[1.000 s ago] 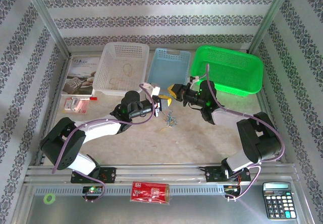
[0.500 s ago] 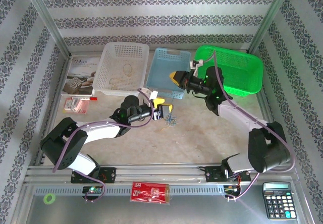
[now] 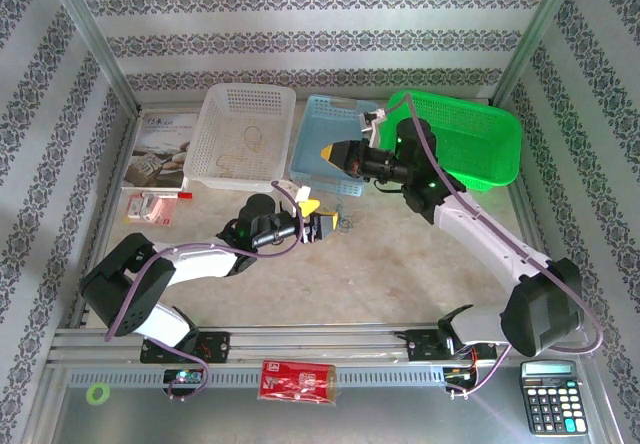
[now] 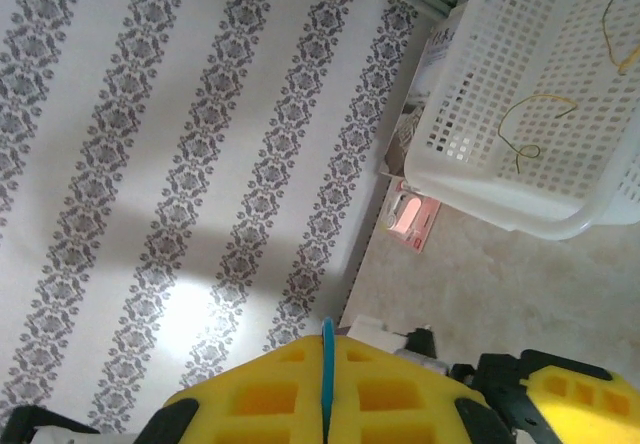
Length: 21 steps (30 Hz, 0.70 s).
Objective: Untangle the cables
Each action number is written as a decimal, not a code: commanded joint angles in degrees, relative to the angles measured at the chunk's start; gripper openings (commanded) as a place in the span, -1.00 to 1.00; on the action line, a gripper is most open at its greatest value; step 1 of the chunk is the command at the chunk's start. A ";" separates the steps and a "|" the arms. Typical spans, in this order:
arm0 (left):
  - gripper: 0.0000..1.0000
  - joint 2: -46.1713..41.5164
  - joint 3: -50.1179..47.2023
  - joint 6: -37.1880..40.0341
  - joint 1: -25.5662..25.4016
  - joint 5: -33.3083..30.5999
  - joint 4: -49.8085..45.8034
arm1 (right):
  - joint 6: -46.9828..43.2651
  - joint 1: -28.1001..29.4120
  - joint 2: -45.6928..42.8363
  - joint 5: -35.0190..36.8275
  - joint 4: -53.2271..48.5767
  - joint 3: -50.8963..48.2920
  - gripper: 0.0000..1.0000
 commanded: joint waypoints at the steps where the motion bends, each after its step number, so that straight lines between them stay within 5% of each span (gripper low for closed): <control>1: 0.54 1.86 2.11 2.09 -1.38 -0.27 -0.60 | -4.25 1.25 -1.61 2.03 -4.12 2.70 -1.00; 8: 0.48 6.06 3.40 1.30 -2.63 -0.56 1.35 | -4.19 3.26 -1.11 2.94 -4.37 4.24 -1.00; 16: -0.27 11.83 0.84 -0.88 -2.67 -1.65 5.79 | -2.80 3.82 -0.60 2.80 -4.12 7.59 -1.00; 21: -0.34 14.47 -1.50 -1.76 -2.62 -2.97 8.33 | -1.28 3.65 0.04 2.19 -3.29 11.53 -1.00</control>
